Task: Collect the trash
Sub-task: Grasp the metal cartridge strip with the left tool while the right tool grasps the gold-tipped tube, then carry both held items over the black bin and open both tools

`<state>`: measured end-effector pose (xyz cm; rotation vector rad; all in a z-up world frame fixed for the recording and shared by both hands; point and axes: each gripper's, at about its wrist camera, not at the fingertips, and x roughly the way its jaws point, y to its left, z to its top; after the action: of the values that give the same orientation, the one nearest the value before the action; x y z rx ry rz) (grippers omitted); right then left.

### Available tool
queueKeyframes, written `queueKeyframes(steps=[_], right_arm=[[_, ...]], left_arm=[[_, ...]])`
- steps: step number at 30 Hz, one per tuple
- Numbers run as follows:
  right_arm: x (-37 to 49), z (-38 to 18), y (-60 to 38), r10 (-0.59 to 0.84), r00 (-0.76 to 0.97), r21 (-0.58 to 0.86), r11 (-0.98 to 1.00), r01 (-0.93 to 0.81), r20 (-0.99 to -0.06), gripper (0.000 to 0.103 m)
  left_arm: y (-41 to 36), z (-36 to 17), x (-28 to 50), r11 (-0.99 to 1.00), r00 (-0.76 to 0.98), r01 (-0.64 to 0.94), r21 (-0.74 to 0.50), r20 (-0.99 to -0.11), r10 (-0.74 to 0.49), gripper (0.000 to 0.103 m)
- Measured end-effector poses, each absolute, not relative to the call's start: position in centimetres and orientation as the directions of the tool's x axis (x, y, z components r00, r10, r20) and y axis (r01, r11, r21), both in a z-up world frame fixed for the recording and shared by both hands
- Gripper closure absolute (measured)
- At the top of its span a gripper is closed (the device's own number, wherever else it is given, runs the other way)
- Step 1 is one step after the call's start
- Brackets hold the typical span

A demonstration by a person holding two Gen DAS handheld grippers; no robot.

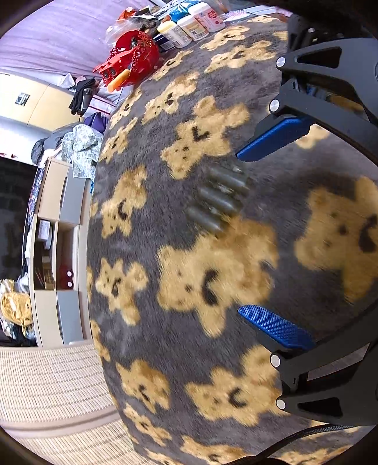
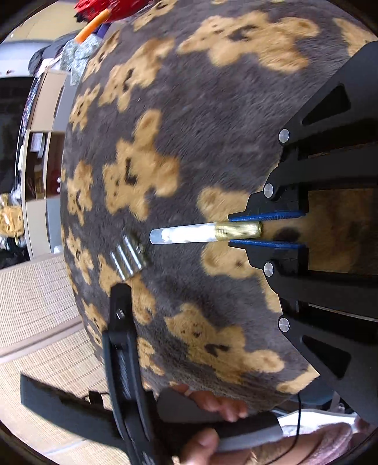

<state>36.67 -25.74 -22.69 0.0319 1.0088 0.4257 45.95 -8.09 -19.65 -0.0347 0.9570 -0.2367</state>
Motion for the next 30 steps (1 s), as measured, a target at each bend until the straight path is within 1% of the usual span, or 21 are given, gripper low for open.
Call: queueKeyframes(steps=[4, 7, 10, 11, 13, 15, 17, 24, 30], right_arm=[[36.3, -22.8, -26.9, 0.332, 0.479, 0.219, 0.936, -0.276, -0.813, 0.090], [36.1, -22.9, -27.6, 0.331, 0.487, 0.230, 0.939, -0.257, -0.808, 0.090], [36.1, -23.0, -27.8, 0.340, 0.489, 0.240, 0.936, -0.256, -0.803, 0.090], [36.1, -23.0, -27.9, 0.342, 0.490, 0.245, 0.936, -0.253, -0.802, 0.090], [36.0, -22.9, -28.0, 0.344, 0.493, 0.250, 0.936, -0.247, -0.799, 0.090], [35.9, -23.0, -28.0, 0.344, 0.497, 0.253, 0.937, -0.242, -0.797, 0.090], [35.6, -22.9, -28.0, 0.342, 0.500, 0.255, 0.938, -0.236, -0.795, 0.090], [34.2, -22.9, -27.7, 0.360, 0.498, 0.283, 0.932, -0.226, -0.789, 0.090], [31.9, -22.7, -27.9, 0.351, 0.499, 0.292, 0.936, -0.195, -0.792, 0.090]], left_arm=[[-10.6, -20.7, 47.6, 0.967, 0.543, 0.239, -0.091, -0.813, -0.210, 0.010], [-11.6, -21.6, 48.6, 0.966, 0.528, 0.249, -0.064, -0.828, -0.190, 0.010], [-11.7, -22.4, 49.6, 0.968, 0.508, 0.241, -0.074, -0.840, -0.191, 0.012], [-11.8, -22.7, 49.9, 0.966, 0.497, 0.245, -0.079, -0.846, -0.195, 0.019], [-12.0, -22.9, 49.8, 0.966, 0.506, 0.253, -0.055, -0.844, -0.181, 0.025], [-12.0, -22.9, 49.6, 0.964, 0.513, 0.262, -0.035, -0.841, -0.170, 0.035], [-11.7, -22.7, 49.2, 0.962, 0.517, 0.270, -0.040, -0.837, -0.179, 0.037], [-11.2, -22.5, 46.5, 0.957, 0.527, 0.291, 0.000, -0.835, -0.160, 0.038], [-9.9, -21.7, 42.4, 0.959, 0.528, 0.285, 0.000, -0.834, -0.157, 0.038]])
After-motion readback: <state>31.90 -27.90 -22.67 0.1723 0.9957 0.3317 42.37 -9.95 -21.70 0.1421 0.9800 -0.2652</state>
